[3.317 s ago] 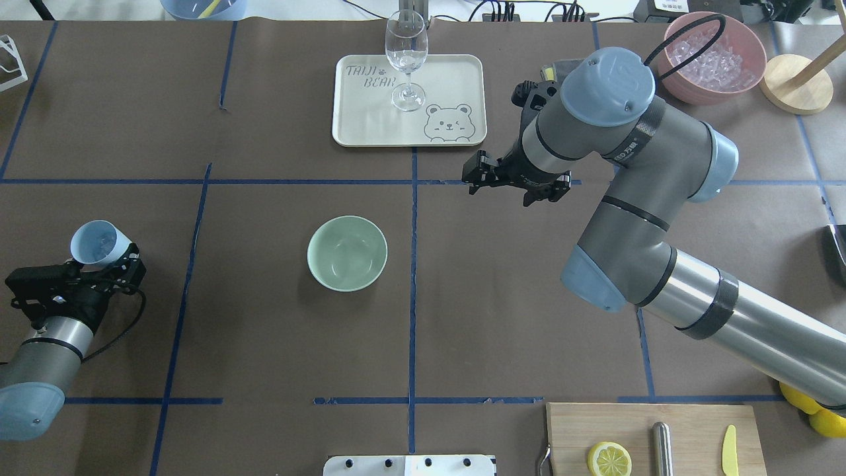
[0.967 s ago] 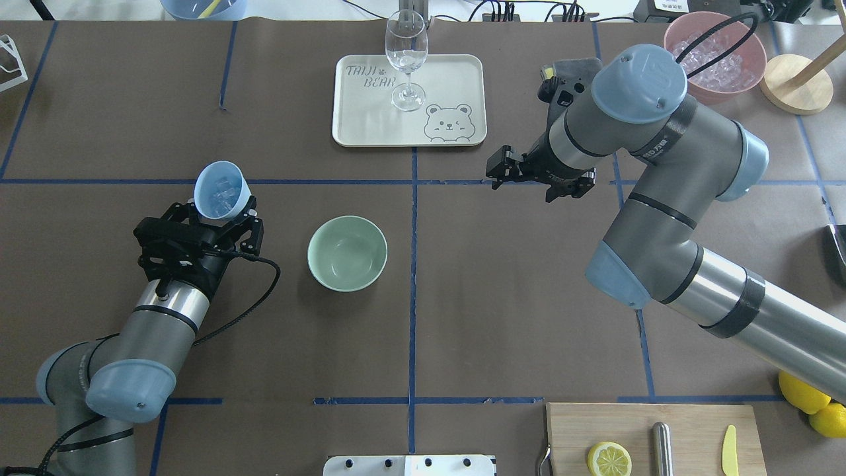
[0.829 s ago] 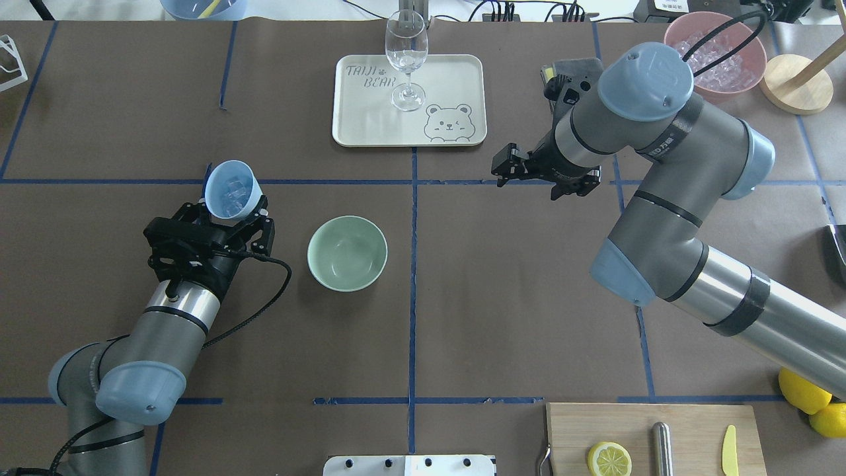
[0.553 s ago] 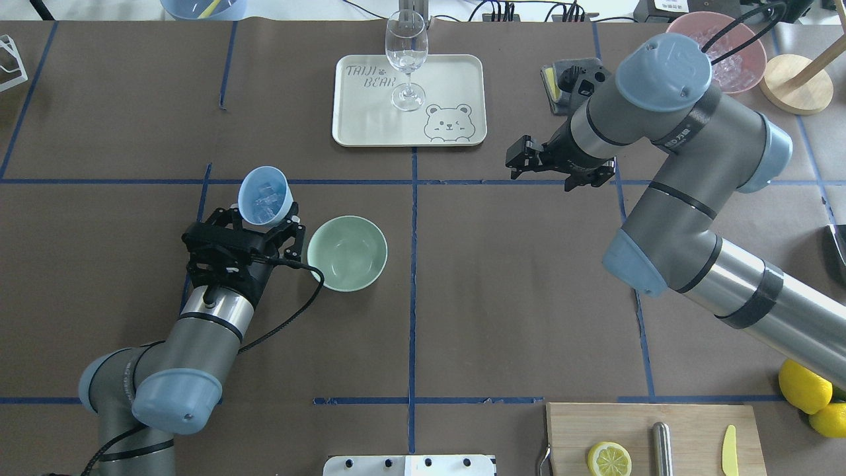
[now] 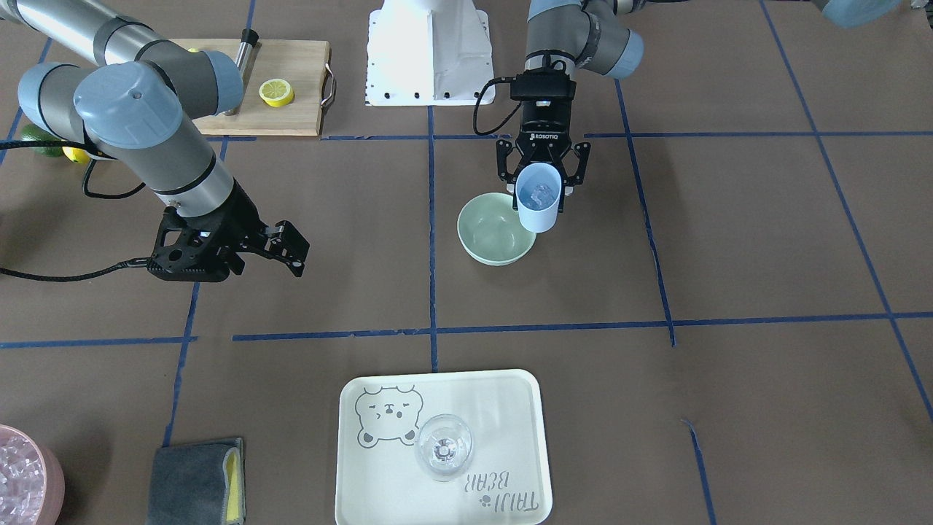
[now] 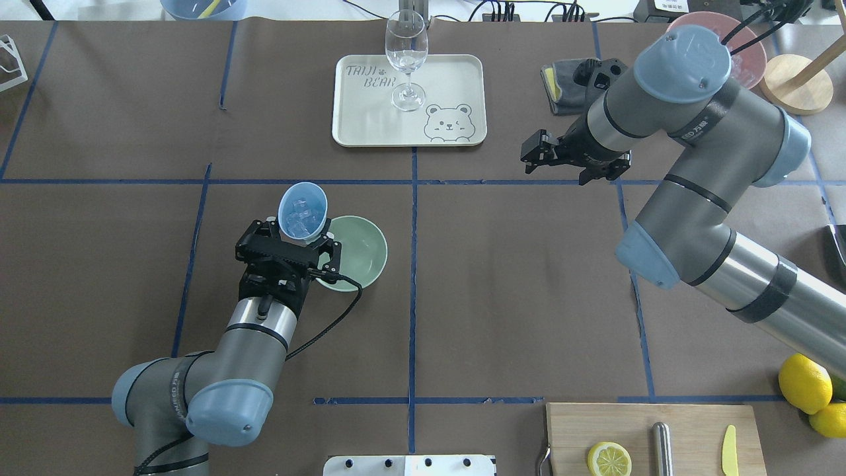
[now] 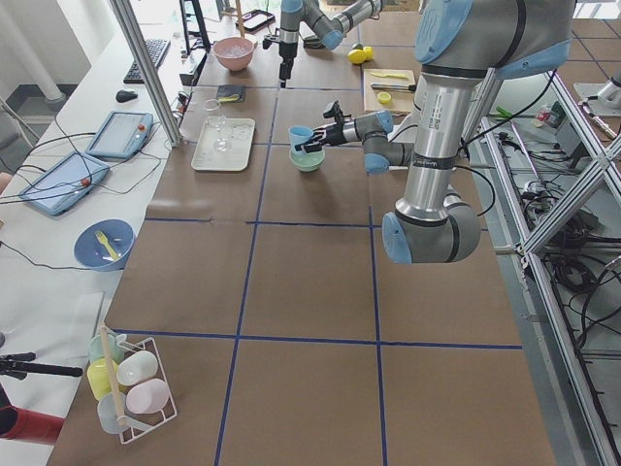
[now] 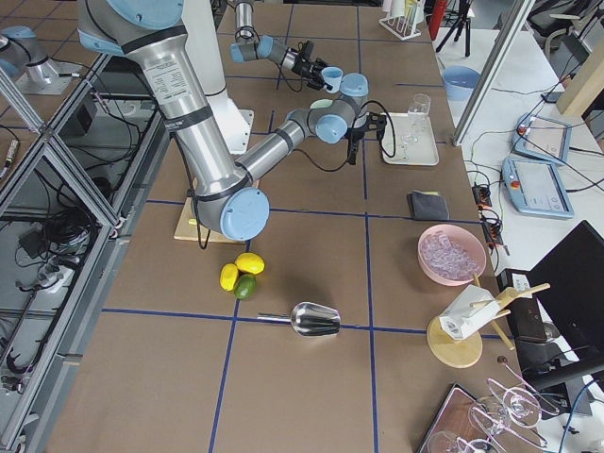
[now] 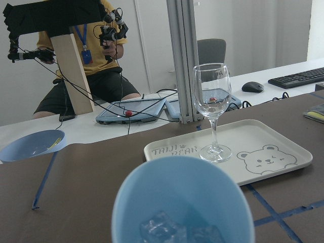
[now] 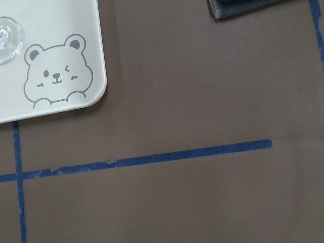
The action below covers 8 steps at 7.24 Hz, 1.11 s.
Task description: Pour ice into bowl
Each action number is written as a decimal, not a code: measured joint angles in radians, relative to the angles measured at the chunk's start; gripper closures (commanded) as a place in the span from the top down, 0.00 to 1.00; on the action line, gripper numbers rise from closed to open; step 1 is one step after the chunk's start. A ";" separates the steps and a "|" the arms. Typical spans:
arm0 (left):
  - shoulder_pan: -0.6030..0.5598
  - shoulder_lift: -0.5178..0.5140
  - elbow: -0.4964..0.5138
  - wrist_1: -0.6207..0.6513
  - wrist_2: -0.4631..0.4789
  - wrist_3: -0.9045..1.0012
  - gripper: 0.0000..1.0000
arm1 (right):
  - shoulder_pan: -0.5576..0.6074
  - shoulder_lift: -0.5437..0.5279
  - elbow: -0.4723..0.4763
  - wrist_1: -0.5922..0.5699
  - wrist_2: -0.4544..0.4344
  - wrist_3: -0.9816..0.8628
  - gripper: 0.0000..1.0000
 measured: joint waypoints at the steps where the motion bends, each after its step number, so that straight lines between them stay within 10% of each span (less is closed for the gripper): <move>1: 0.002 -0.032 -0.004 0.144 0.006 0.001 0.00 | 0.002 -0.001 0.000 0.000 0.000 0.000 1.00; 8: 0.026 -0.060 0.011 0.338 0.207 0.371 0.00 | 0.010 -0.002 -0.003 0.000 -0.002 -0.002 1.00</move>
